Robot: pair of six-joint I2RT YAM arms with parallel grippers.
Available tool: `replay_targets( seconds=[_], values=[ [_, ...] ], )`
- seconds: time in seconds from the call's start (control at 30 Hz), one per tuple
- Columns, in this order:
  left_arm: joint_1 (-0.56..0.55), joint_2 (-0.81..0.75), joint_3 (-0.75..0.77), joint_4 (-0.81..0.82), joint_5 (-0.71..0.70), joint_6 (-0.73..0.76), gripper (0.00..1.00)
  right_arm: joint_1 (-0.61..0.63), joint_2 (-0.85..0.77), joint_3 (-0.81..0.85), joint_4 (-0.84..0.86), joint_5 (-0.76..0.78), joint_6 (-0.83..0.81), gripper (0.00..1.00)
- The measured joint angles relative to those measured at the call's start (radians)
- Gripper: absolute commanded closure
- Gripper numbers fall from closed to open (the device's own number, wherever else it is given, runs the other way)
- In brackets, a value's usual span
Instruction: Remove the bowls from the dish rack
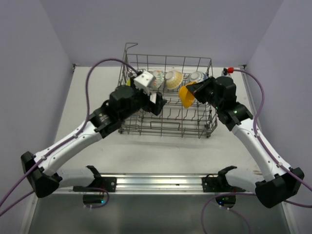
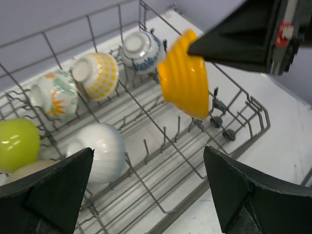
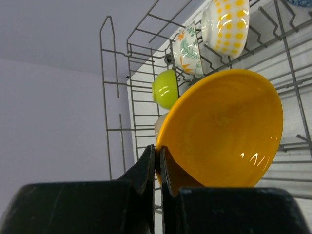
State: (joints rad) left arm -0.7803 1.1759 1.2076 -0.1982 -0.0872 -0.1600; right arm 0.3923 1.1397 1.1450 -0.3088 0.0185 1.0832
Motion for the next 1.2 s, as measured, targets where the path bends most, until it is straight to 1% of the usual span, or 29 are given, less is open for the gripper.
replay_targets(
  seconds=[0.17, 0.3, 0.5, 0.63, 0.83, 0.87, 1.03, 1.1, 1.13, 1.2],
  values=[
    [-0.184, 0.154, 0.001, 0.000, -0.095, 0.000, 0.00, 0.040, -0.006, 0.000, -0.001, 0.066, 0.087, 1.00],
    [-0.258, 0.239, 0.016, -0.004, -0.157, -0.006, 0.00, 0.063, -0.021, 0.000, -0.005, 0.092, 0.128, 1.00],
    [-0.270, 0.266, 0.033, 0.026, -0.216, -0.057, 0.01, 0.086, -0.073, -0.044, -0.003, 0.123, 0.178, 1.00],
    [-0.272, 0.276, 0.048, 0.069, -0.266, -0.097, 0.05, 0.092, -0.111, -0.092, -0.005, 0.128, 0.209, 1.00],
    [-0.276, 0.312, 0.048, 0.141, -0.291, -0.151, 0.09, 0.094, -0.142, -0.129, -0.006, 0.130, 0.246, 1.00],
    [-0.277, 0.321, 0.048, 0.151, -0.292, -0.158, 0.13, 0.094, -0.146, -0.129, -0.006, 0.130, 0.249, 1.00],
    [-0.291, 0.364, 0.048, 0.175, -0.323, -0.171, 0.22, 0.097, -0.162, -0.129, -0.005, 0.129, 0.264, 1.00],
    [-0.303, 0.374, 0.048, 0.177, -0.351, -0.171, 0.29, 0.099, -0.169, -0.133, -0.004, 0.128, 0.272, 1.00],
    [-0.310, 0.378, 0.048, 0.179, -0.371, -0.169, 0.36, 0.099, -0.173, -0.137, -0.004, 0.128, 0.275, 1.00],
    [-0.324, 0.382, 0.048, 0.182, -0.402, -0.162, 0.44, 0.101, -0.182, -0.149, -0.003, 0.126, 0.284, 1.00]
  ],
)
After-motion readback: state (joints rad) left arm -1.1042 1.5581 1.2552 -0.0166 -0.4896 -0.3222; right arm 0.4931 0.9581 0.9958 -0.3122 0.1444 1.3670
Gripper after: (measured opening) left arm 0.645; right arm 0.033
